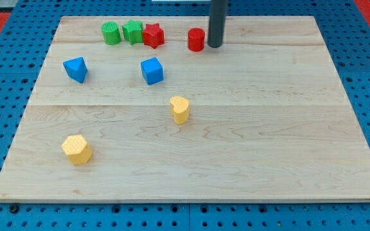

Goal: Move the blue cube right to the blue triangle

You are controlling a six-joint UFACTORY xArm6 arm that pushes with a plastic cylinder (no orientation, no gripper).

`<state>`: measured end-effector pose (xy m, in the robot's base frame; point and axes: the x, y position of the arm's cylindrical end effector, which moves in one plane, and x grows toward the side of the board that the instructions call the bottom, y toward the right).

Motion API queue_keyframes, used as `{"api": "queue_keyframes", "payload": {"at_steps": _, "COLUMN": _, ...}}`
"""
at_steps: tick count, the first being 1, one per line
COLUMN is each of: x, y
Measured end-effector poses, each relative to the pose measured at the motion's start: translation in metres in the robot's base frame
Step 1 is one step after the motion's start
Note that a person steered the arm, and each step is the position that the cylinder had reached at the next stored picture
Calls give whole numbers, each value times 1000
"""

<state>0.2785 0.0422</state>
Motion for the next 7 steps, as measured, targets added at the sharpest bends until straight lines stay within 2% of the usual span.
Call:
{"api": "queue_keyframes", "payload": {"at_steps": 2, "x": 12, "y": -43}}
{"api": "queue_keyframes", "payload": {"at_steps": 4, "x": 58, "y": -64}}
{"api": "queue_keyframes", "payload": {"at_steps": 5, "x": 65, "y": -85}}
{"api": "queue_keyframes", "payload": {"at_steps": 7, "x": 81, "y": -85}}
